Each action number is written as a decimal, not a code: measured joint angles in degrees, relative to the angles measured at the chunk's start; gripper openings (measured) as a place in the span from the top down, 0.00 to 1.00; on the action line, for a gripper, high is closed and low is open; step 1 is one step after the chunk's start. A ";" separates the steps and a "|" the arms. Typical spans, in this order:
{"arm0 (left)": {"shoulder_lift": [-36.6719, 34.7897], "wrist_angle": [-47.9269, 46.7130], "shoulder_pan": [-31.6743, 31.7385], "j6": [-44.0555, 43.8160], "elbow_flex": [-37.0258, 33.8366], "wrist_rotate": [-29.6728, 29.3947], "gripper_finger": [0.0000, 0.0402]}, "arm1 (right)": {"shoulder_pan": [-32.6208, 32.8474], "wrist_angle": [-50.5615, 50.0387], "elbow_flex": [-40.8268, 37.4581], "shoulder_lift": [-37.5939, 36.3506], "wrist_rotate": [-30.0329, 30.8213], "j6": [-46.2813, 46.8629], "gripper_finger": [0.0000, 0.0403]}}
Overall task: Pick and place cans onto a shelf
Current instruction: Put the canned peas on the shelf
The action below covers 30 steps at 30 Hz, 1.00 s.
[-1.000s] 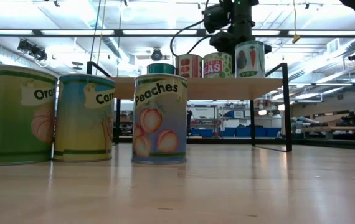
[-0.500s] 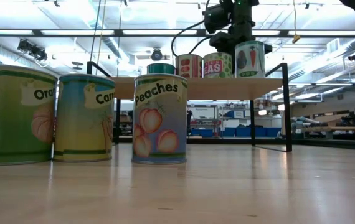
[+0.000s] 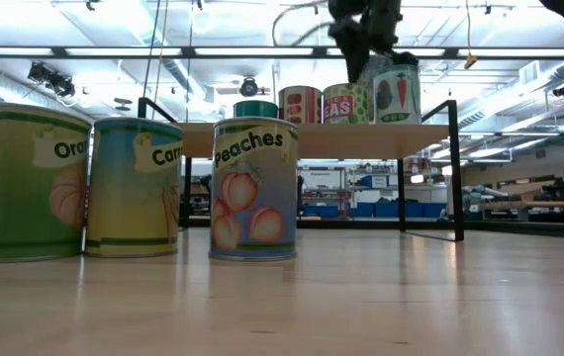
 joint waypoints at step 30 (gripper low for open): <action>14.65 43.30 11.45 47.97 0.02 -1.69 0.01 | 17.48 38.36 10.15 -6.21 -16.48 7.73 0.21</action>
